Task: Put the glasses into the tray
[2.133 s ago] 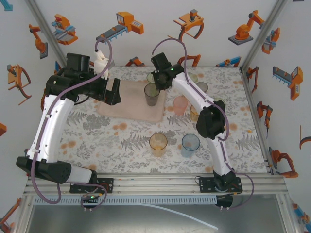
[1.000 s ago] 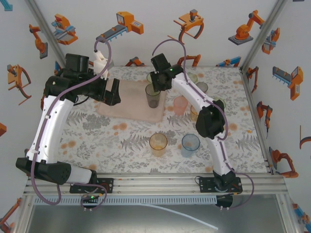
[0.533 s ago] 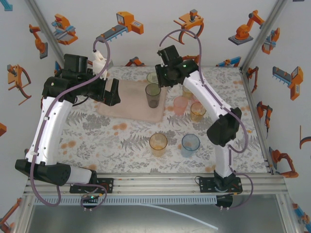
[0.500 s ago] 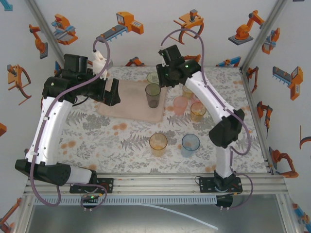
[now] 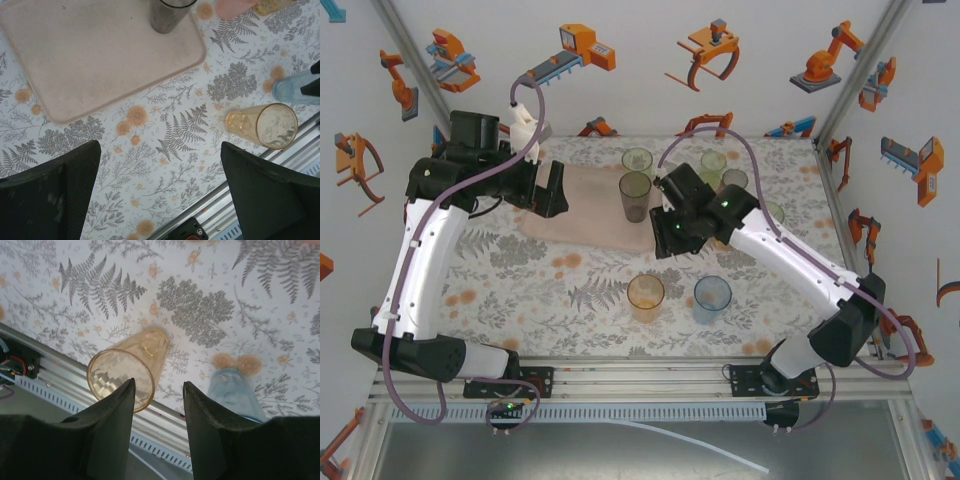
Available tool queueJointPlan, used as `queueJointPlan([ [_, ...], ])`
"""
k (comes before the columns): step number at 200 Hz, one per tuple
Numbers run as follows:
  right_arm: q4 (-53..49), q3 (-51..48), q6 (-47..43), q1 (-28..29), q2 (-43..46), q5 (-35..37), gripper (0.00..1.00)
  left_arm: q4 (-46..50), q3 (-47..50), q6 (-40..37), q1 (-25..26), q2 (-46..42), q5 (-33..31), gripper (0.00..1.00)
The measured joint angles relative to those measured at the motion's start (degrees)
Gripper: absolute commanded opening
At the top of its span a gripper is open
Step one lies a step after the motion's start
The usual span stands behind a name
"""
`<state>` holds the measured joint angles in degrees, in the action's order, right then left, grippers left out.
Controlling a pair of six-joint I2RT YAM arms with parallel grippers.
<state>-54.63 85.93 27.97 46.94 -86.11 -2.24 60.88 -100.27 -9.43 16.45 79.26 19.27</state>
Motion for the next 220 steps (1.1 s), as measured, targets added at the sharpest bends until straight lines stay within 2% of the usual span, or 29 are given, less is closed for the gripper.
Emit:
queueJointPlan([
  [56,-0.02,-2.19,2.64,5.84,-2.89,1.05,0.43,0.00,-0.17,0.17,-0.13,0.35,0.26,0.97],
  [131,-0.61,-3.37,3.76,6.32,-4.72,6.23,0.43,0.00,-0.17,0.17,-0.90,0.35,0.26,0.97],
  [179,0.33,-5.44,3.78,6.51,-5.35,6.80,0.42,0.04,-0.31,0.20,-2.08,0.35,0.24,0.97],
  [220,2.16,-7.39,4.42,6.51,-5.95,6.45,0.35,0.02,-0.87,0.50,-3.87,0.28,0.33,0.97],
])
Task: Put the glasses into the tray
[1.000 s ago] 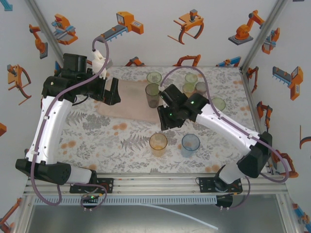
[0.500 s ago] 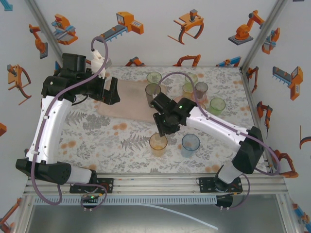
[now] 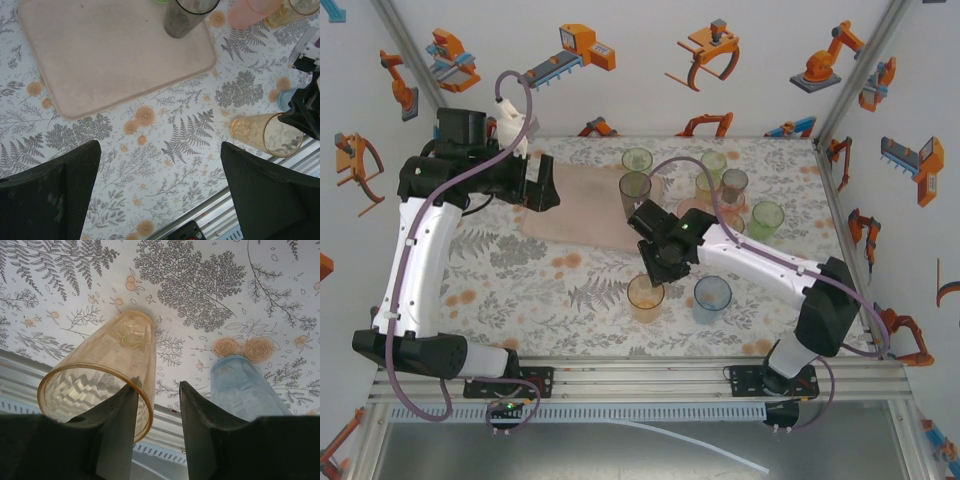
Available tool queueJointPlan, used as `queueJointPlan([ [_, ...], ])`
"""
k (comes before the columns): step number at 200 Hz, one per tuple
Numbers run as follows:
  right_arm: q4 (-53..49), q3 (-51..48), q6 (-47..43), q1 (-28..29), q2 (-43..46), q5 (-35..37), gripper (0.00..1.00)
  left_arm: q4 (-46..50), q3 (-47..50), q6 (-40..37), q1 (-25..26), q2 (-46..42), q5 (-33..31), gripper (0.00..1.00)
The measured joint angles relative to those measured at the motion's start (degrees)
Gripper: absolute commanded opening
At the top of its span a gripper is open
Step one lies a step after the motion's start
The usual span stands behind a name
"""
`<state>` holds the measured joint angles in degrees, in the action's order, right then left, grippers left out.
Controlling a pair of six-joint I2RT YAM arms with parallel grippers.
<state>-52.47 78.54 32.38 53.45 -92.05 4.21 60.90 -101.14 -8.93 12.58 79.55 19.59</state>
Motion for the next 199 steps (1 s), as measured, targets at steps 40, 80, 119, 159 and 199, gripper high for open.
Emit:
queueJointPlan([
  [40,1.01,-0.57,0.57,0.00,-0.26,-0.07,0.26,0.02,0.00,0.35,-0.39,-0.20,0.48,0.97],
  [80,1.81,-0.57,0.61,0.00,-0.90,-0.04,0.18,0.00,0.00,0.55,-0.85,-0.59,0.98,0.97],
  [119,2.03,-0.57,0.61,0.00,-1.18,0.57,0.08,0.00,0.00,0.55,-1.01,-0.63,1.05,0.97],
  [159,1.75,-0.28,0.52,0.00,-1.20,1.27,0.02,0.00,0.00,0.57,-1.05,-0.63,1.05,0.97],
  [199,-0.72,3.21,-0.76,0.00,-1.70,1.97,0.02,0.00,0.00,0.70,-1.38,-0.72,1.07,0.97],
])
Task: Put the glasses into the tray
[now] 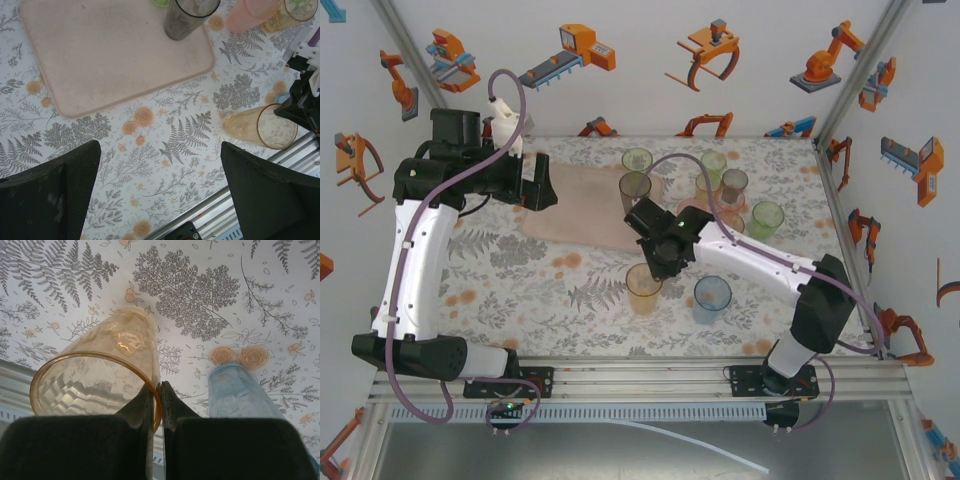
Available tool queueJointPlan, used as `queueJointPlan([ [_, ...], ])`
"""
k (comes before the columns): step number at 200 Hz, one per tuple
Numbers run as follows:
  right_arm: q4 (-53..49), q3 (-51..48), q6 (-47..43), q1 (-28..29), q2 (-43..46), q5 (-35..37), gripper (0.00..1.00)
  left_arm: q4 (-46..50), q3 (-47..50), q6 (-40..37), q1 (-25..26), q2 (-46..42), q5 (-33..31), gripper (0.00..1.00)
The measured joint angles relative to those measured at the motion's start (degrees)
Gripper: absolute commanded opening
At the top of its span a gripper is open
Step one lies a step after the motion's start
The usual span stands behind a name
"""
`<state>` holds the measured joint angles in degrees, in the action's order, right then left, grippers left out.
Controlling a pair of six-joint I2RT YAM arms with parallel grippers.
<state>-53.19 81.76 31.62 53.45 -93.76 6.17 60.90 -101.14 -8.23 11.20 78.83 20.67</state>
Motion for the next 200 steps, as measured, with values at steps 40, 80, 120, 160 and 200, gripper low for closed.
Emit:
queueJointPlan([
  [40,-1.05,7.39,-2.03,-1.40,-1.99,-0.26,0.02,0.00,0.00,0.07,-0.17,-0.35,0.11,0.97],
  [80,-2.10,14.27,-4.52,-5.14,-6.23,-0.55,0.02,0.00,0.00,0.13,-0.42,-0.76,0.39,0.97],
  [120,-3.19,21.07,-6.80,-8.28,-11.47,-0.52,0.02,-0.02,0.00,0.48,-0.52,-0.92,0.42,0.97],
  [160,-3.58,26.71,-7.89,-11.13,-15.82,0.31,0.02,-0.04,0.15,0.52,-0.92,-1.16,0.81,0.97],
  [200,-3.56,30.64,-8.98,-12.24,-20.35,1.25,0.02,-0.04,0.39,0.72,-1.09,-1.20,1.29,0.97],
])
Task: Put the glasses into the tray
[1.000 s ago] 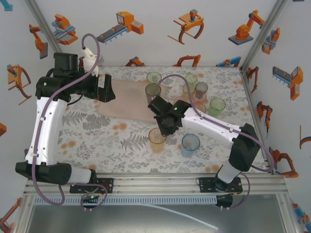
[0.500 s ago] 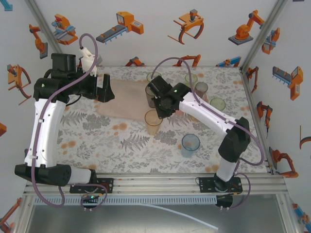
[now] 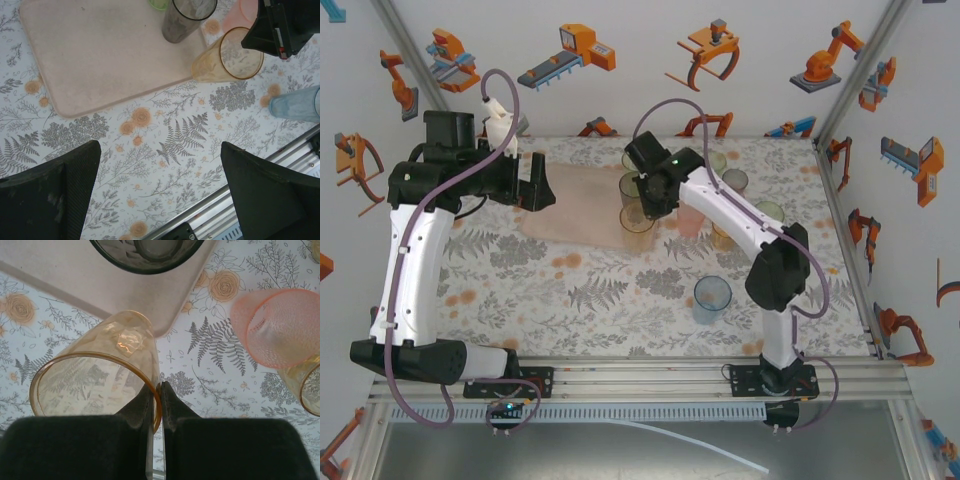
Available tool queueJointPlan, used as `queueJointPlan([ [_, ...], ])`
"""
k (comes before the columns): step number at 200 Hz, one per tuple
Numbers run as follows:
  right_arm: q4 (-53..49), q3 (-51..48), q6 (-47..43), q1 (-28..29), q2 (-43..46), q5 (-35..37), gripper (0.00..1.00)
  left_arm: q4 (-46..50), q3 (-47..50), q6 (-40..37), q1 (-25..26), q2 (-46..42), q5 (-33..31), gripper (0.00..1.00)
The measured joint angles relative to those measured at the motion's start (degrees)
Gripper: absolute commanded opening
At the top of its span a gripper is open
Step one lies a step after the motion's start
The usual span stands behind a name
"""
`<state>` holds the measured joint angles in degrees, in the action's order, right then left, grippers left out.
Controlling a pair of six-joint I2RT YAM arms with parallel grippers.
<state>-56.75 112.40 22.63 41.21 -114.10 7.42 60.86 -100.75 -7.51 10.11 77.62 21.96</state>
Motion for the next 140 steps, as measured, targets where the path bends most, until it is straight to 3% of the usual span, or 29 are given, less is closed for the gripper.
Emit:
queueJointPlan([
  [140,2.84,1.51,-0.37,-0.92,-3.65,2.32,0.03,0.00,0.00,0.22,-0.15,0.00,0.20,0.97],
])
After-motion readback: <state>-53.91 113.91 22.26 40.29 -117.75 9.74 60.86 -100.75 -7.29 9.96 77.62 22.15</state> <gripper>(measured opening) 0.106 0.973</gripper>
